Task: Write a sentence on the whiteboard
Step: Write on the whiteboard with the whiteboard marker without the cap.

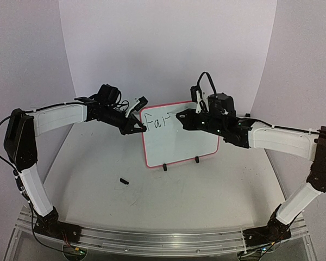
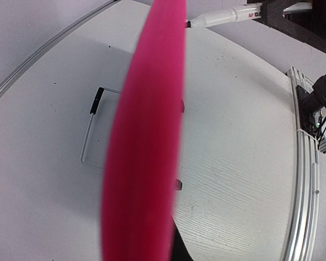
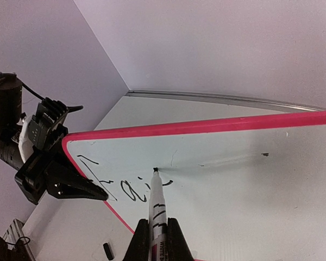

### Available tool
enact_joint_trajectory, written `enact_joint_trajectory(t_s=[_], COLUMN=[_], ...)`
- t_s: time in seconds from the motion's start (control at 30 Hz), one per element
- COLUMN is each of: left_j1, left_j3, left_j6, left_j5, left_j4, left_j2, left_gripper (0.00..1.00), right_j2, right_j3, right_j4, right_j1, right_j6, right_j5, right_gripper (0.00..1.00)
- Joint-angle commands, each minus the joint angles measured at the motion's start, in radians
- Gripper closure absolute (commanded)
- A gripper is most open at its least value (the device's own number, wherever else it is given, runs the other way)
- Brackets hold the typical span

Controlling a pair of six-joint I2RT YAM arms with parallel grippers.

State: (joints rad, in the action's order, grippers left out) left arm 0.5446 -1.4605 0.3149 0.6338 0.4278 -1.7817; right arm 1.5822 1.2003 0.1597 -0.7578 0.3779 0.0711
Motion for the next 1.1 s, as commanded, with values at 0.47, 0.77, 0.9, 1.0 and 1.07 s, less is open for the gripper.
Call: enact_joint_trajectory(t_s=[0.47, 0.77, 0.9, 1.0, 1.07], left_j1=[0.006, 0.006, 0.006, 0.006, 0.008], left_j3=[-0.008, -0.008, -0.007, -0.008, -0.008], left_j6=[0.056, 0.056, 0.056, 0.056, 0.057], left_j5=[-0.101, -0.101, -0.103, -0.102, -0.102], left_j4=[0.081, 0.084, 0.085, 0.085, 0.085], left_j2=[-0.042, -0.038, -0.036, -0.036, -0.035], left_gripper=[1.00, 1.00, 1.00, 1.00, 1.00], right_j2=[0.028, 0.036, 0.033, 0.024, 0.016], right_j3=[-0.043, -0.053, -0.053, -0.054, -0.054], right_j4=[-0.017, -0.031, -0.042, -0.048, -0.049], right_j1=[0.003, 0.003, 0.003, 0.003, 0.003], right_j6=[0.018, 0.029, 0.029, 0.027, 0.025], right_j5=[-0.033, -0.045, -0.052, -0.067, -0.070], right_gripper=[1.00, 1.00, 1.00, 1.00, 1.00])
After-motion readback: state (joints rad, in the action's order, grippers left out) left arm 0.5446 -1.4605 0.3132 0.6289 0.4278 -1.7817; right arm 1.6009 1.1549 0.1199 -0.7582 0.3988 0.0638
